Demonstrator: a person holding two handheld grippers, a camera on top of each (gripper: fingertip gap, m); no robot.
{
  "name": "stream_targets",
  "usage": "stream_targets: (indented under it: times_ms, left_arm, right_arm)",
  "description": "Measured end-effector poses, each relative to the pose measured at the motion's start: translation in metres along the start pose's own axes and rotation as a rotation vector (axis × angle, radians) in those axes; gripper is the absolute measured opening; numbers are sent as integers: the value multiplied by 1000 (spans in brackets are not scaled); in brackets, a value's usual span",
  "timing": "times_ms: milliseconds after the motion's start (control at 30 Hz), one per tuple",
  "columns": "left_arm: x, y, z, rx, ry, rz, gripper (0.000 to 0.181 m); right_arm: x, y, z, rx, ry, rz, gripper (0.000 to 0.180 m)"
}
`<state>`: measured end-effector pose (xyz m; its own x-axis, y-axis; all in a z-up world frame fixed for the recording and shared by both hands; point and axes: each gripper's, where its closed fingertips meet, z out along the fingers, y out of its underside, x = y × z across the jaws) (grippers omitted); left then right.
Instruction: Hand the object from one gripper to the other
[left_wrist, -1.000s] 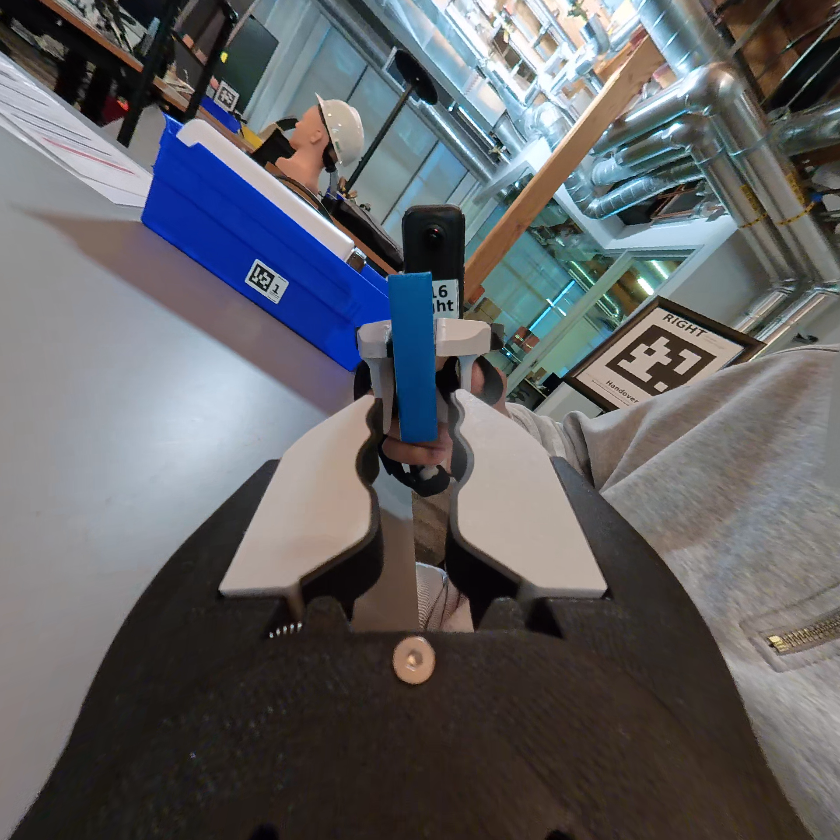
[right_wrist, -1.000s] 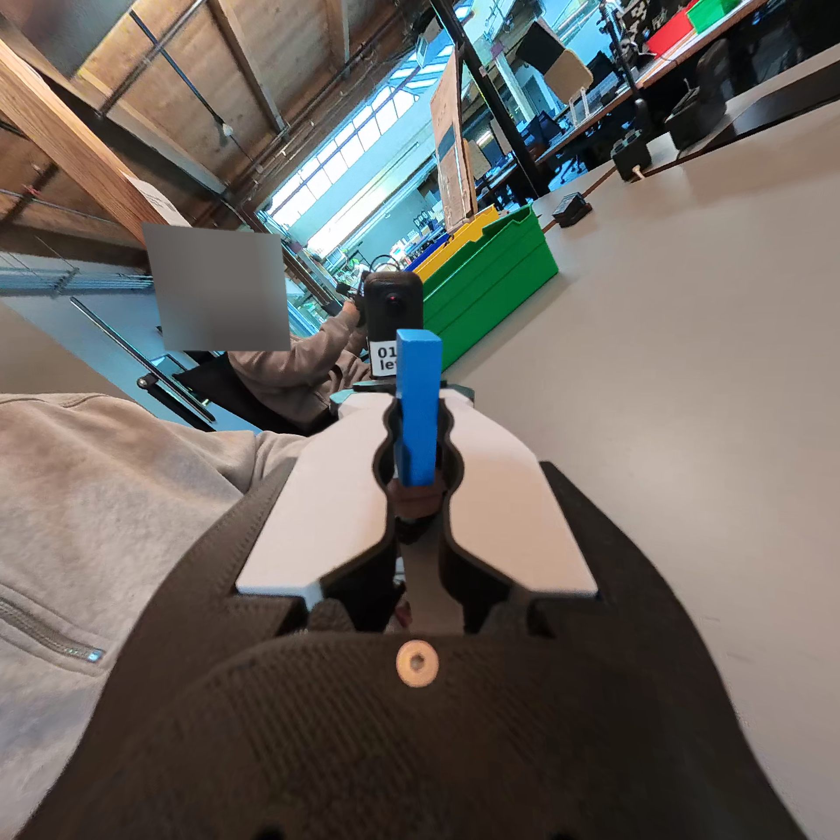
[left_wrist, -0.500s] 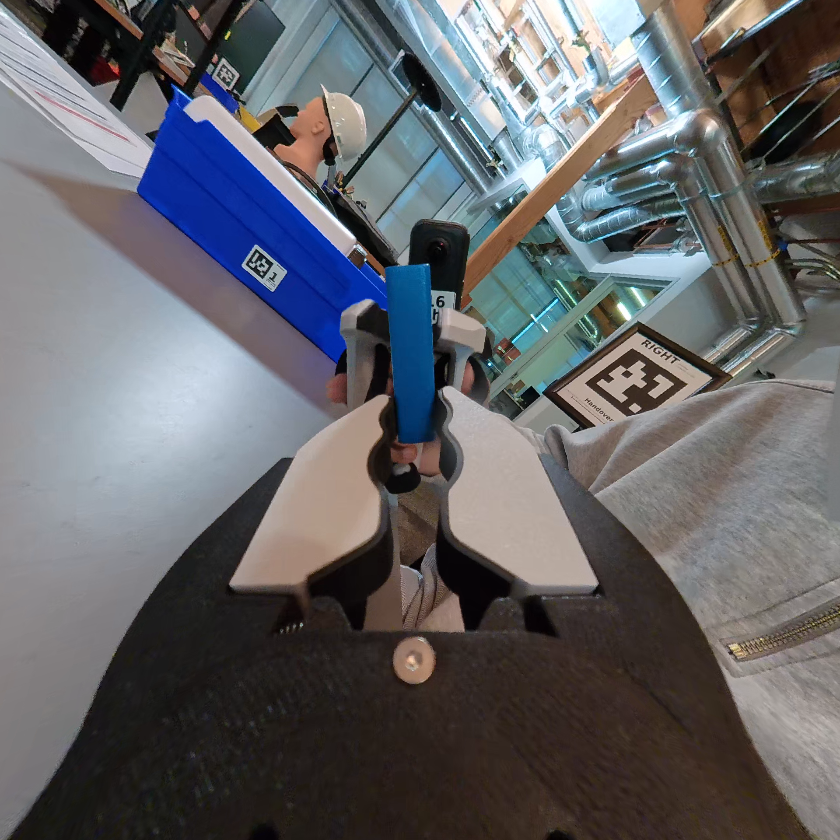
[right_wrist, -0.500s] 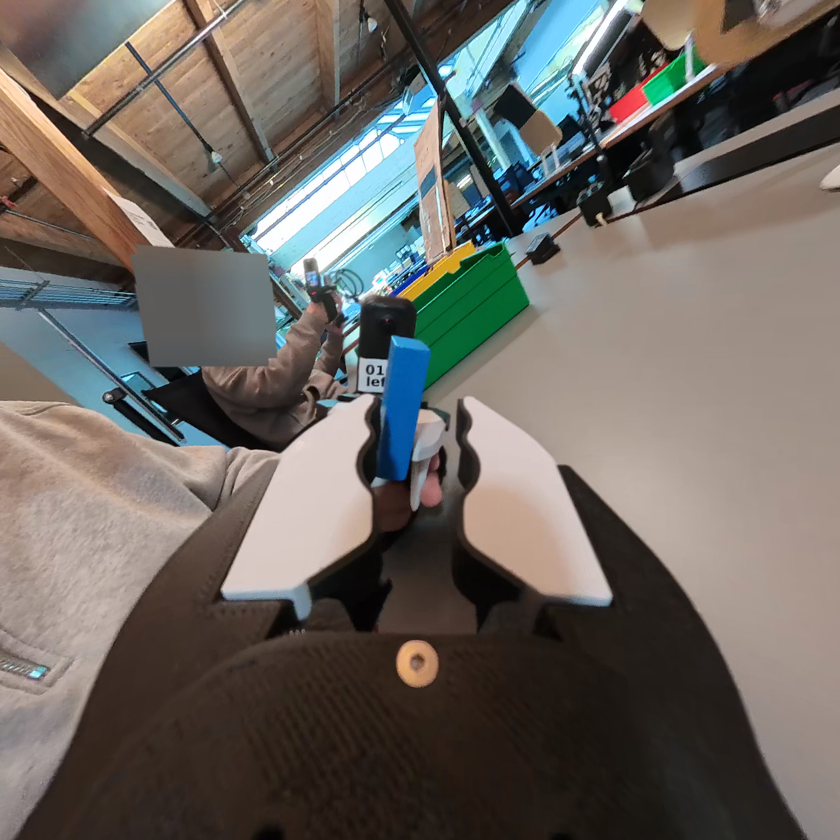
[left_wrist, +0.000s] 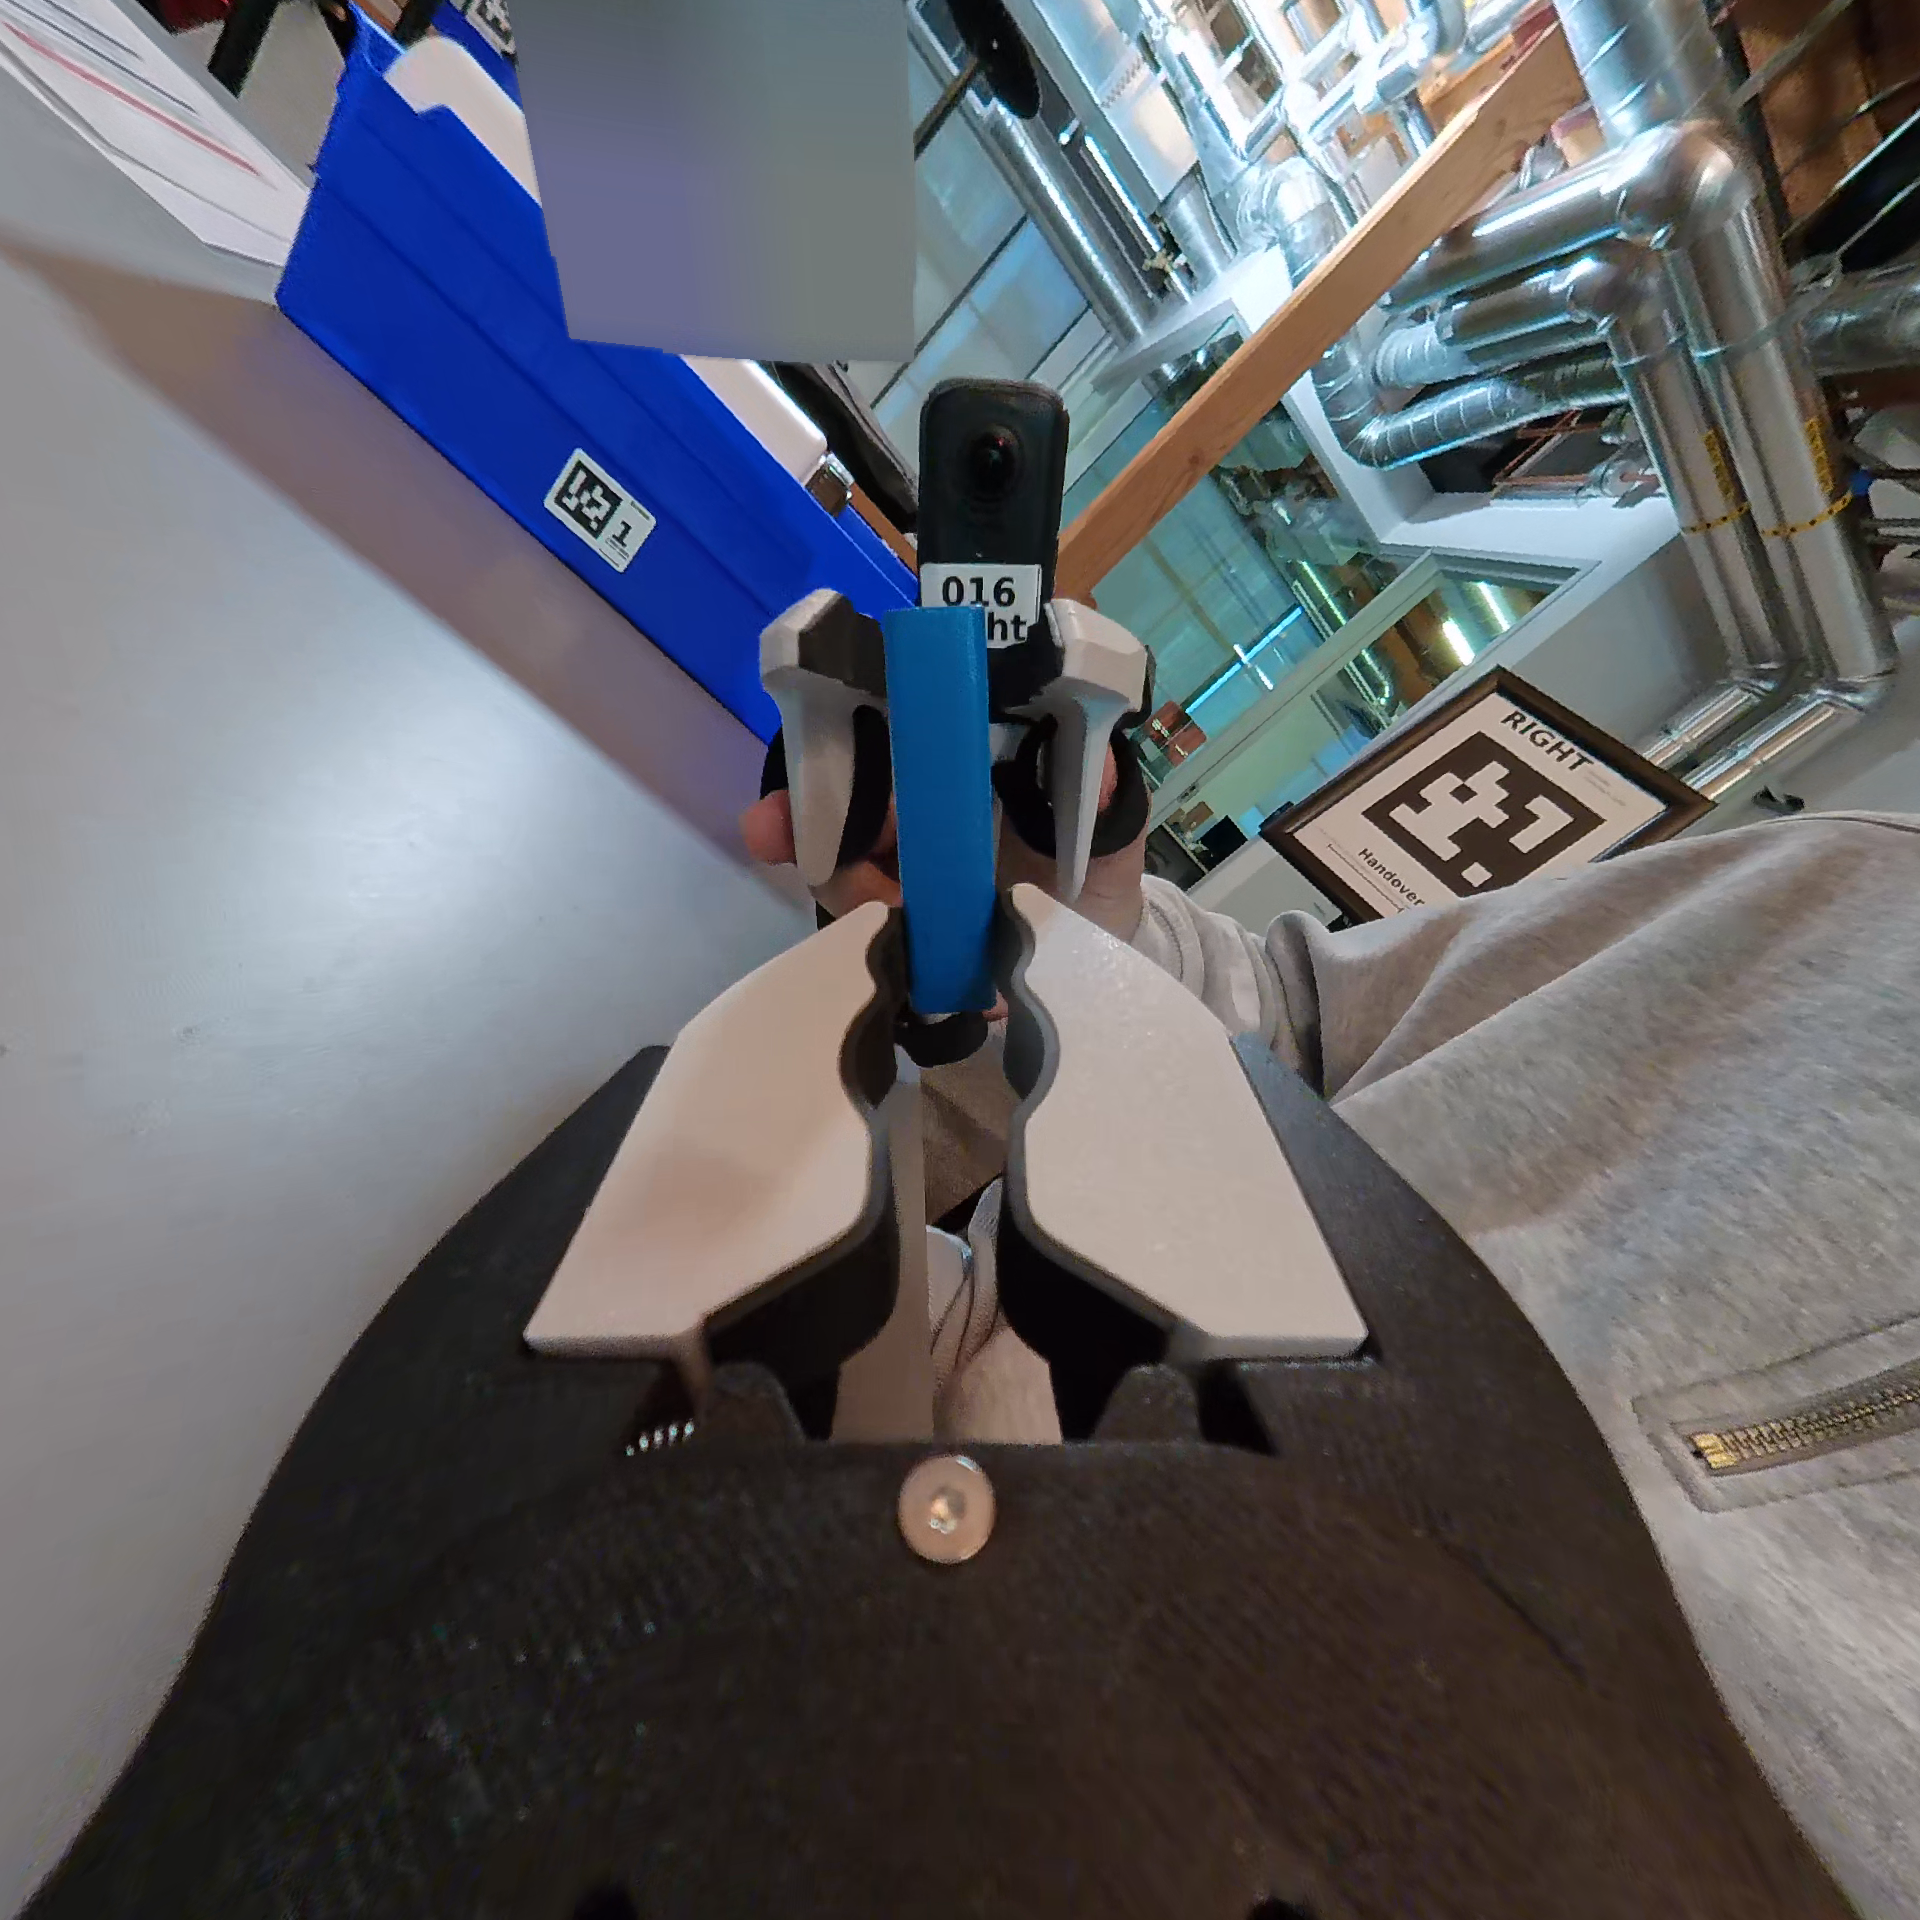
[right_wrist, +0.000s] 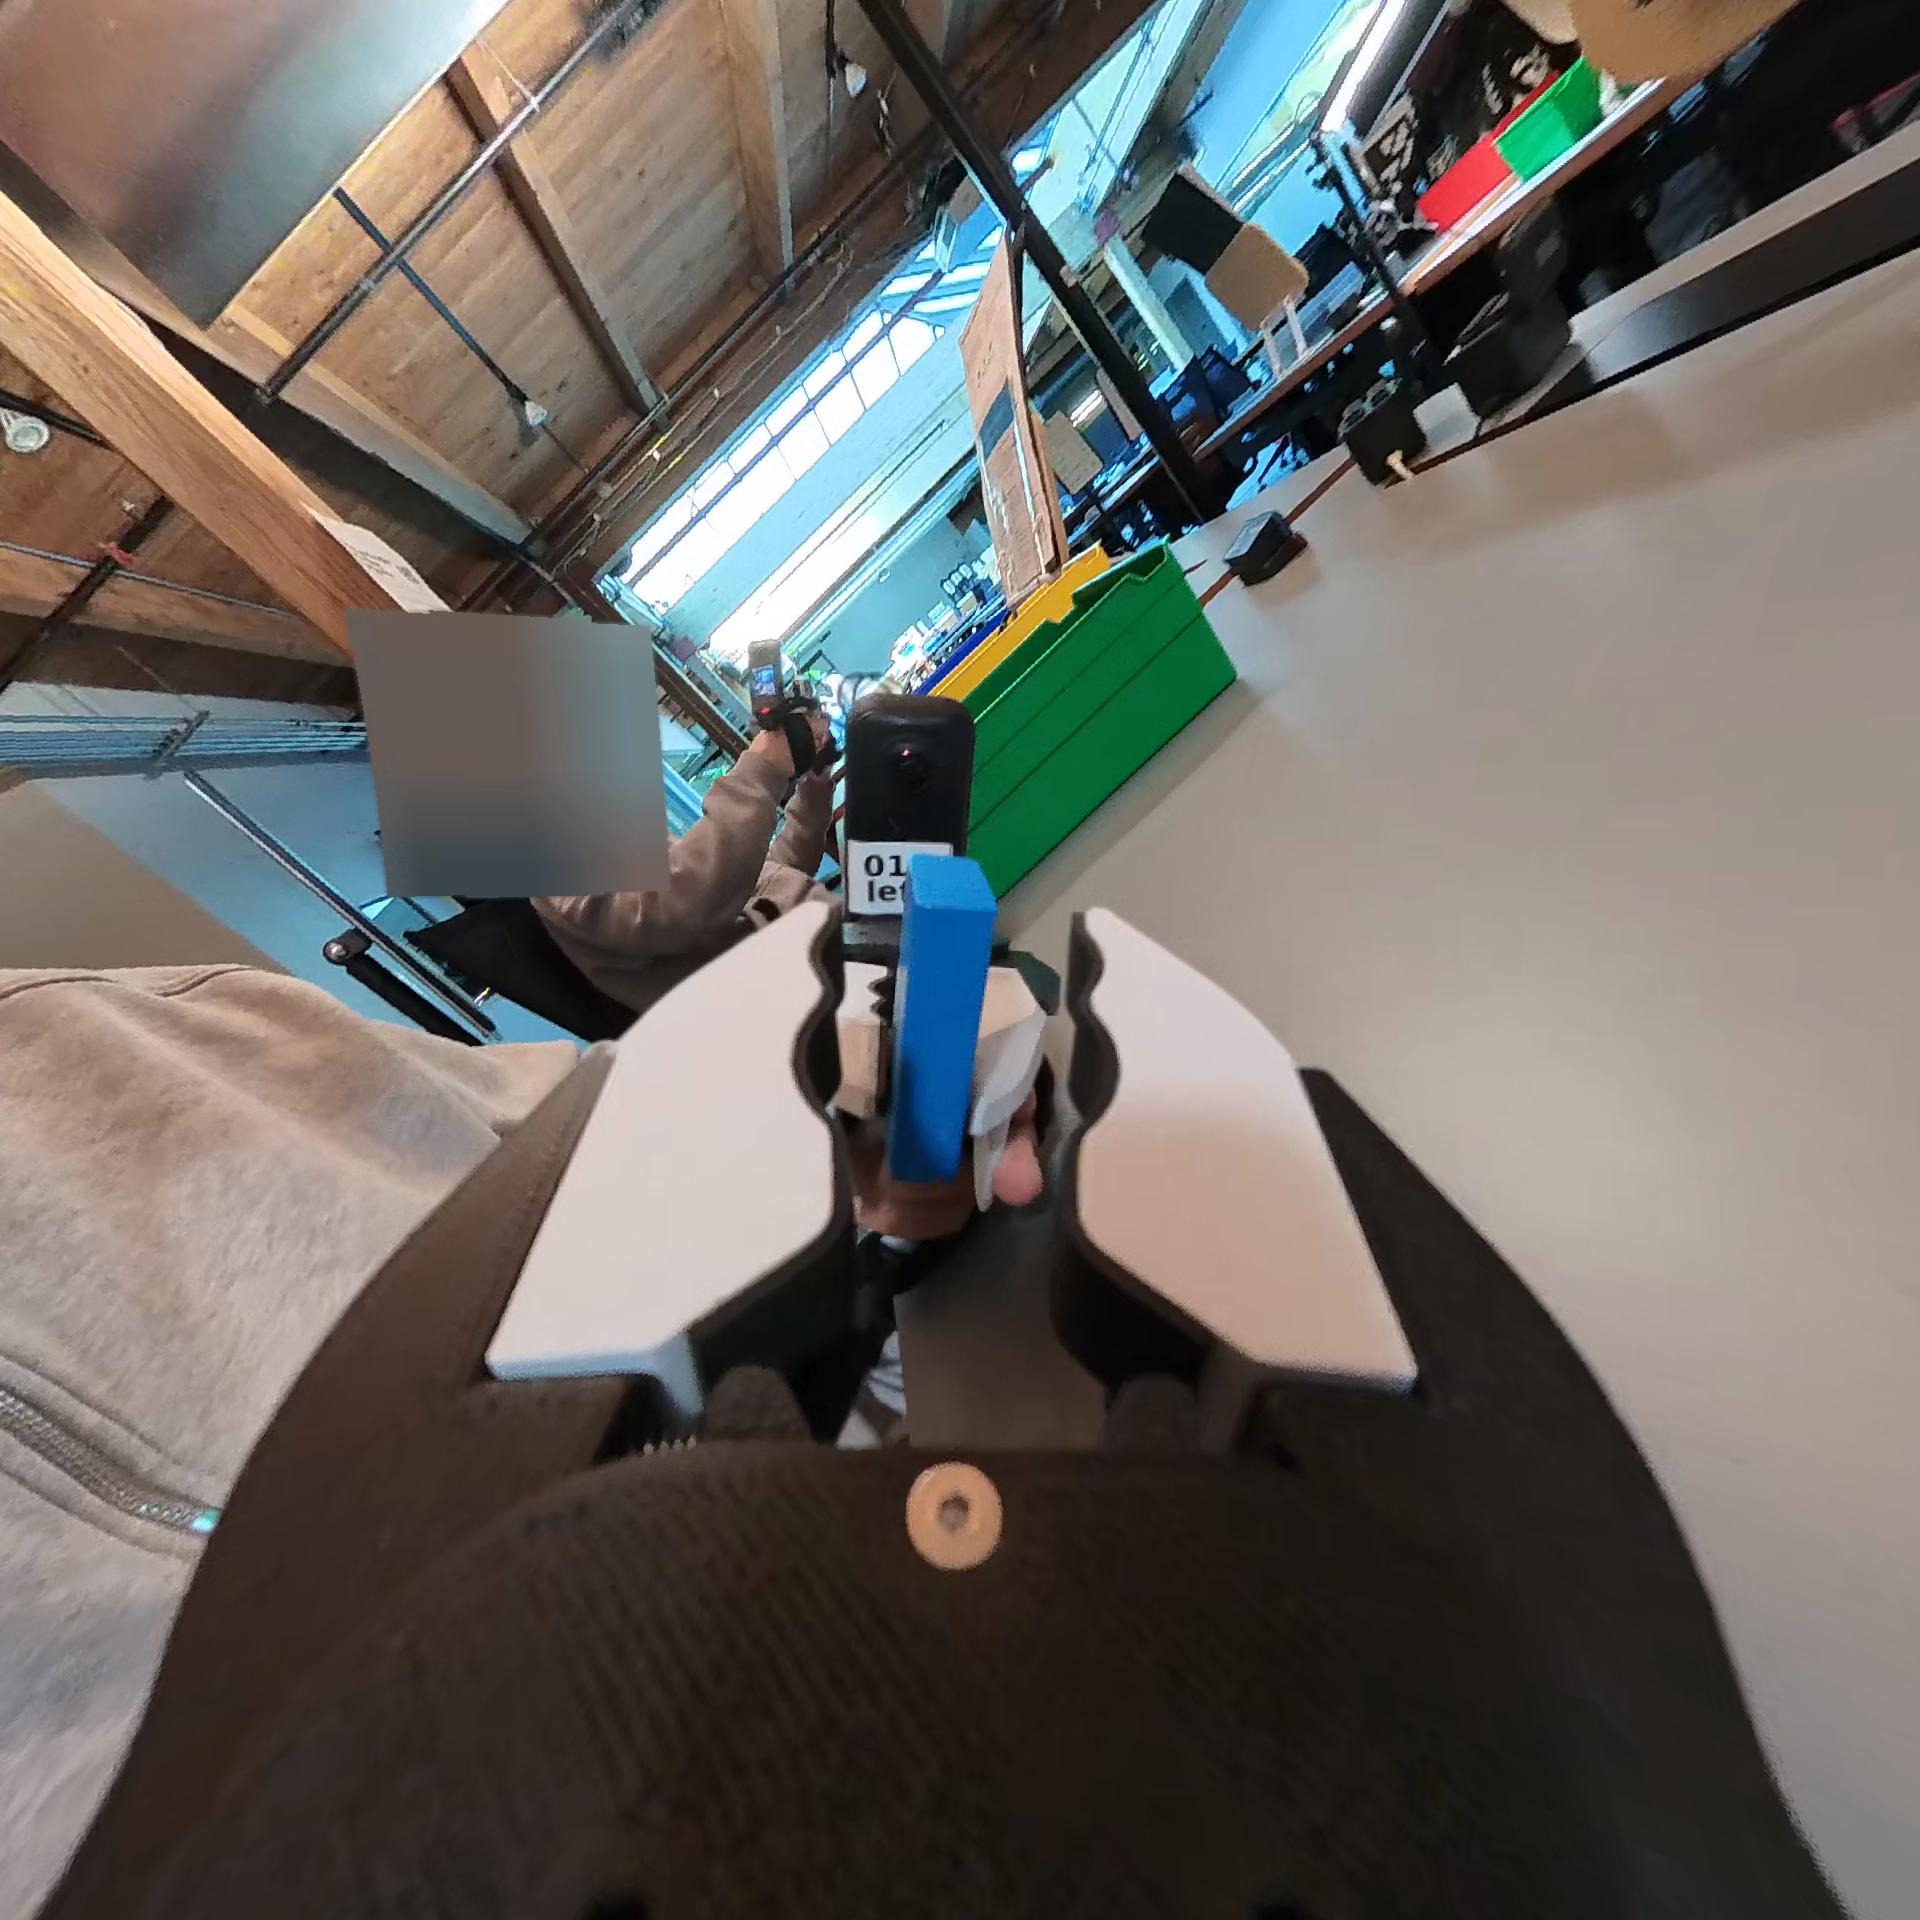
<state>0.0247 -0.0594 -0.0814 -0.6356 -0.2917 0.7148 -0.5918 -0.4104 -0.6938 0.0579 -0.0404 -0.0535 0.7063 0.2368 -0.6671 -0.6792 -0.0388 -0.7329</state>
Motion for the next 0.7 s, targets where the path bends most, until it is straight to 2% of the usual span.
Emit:
stream_targets:
  times_ms: [167, 400, 433, 500, 600, 700]
  left_arm:
    - [3, 5, 3, -25, 10, 5, 17]
    - [5, 5, 4, -34, 12, 55, 16]
    - [5, 5, 4, -34, 7, 68, 20]
    - [4, 2, 5, -27, -20, 117, 48]
    - [4, -7, 2, -8, -81, 262, 74]
    - [10, -9, 1, -36, -117, 455, 78]
  right_arm:
    - [-5, 8, 1, -53, -32, 12, 16]
    - [-8, 8, 1, -75, -54, 36, 16]
    - [-8, 8, 1, -80, -55, 39, 16]
    - [-8, 6, -1, -73, -63, 60, 16]
    - [-4, 4, -5, -74, -83, 134, 15]
    - [1, 12, -6, -127, -115, 252, 16]
